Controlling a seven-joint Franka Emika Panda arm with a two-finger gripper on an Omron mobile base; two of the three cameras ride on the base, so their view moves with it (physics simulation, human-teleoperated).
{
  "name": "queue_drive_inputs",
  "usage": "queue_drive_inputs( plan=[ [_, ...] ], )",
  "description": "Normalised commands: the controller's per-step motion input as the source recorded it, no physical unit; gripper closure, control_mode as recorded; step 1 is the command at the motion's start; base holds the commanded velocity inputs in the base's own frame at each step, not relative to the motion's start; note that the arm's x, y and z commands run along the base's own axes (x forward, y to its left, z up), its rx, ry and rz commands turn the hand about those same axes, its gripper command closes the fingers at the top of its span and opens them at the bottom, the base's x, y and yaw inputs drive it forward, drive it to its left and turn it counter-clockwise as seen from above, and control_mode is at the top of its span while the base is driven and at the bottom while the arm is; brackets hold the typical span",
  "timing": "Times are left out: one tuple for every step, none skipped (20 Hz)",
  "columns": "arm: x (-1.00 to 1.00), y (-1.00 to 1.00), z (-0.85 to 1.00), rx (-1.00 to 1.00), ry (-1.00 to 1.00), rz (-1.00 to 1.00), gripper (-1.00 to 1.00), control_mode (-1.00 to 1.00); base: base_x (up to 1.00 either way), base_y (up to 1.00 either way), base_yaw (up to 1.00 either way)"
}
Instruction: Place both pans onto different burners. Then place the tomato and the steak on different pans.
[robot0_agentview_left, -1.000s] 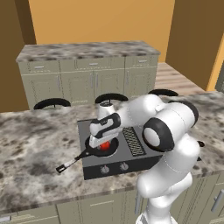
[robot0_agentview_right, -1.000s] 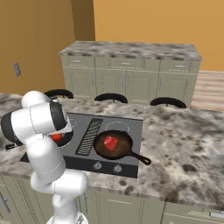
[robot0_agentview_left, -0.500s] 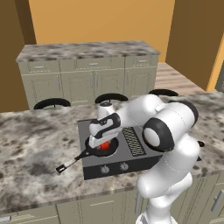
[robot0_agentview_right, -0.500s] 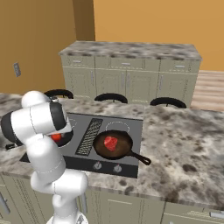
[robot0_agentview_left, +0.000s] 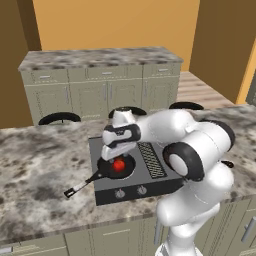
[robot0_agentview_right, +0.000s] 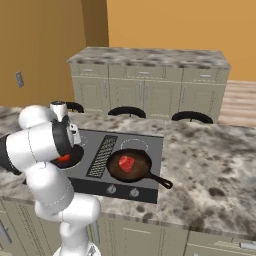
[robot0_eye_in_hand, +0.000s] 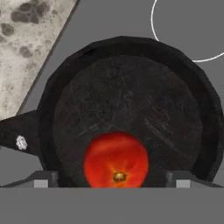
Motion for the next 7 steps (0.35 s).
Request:
queue_drive_inputs(
  plan=[
    [-0.14,-0.25,0.76,0.05,0.00,0.00,-1.00,-1.00,0.00,0.00,0.00],
    [-0.26,-0.33,0.78,0.07,0.00,-0.01,-1.00,-1.00,0.00,0.00,0.00],
    [-0.35,-0.35,0.61,0.04,0.00,0.00,-1.00,-1.00,0.00,0.00,0.00],
    [-0.41,-0.33,0.57,0.00,-0.03,0.00,-1.00,-1.00,0.00,0.00,0.00],
    [-0.46,-0.33,0.52,0.00,-0.03,0.00,-1.00,-1.00,0.00,0.00,0.00],
    [-0.56,-0.30,0.42,0.00,-0.02,0.00,-1.00,-1.00,0.00,0.00,0.00],
    [-0.64,-0.26,0.43,0.00,-0.02,0.00,-1.00,-1.00,0.00,0.00,0.00]
  ],
)
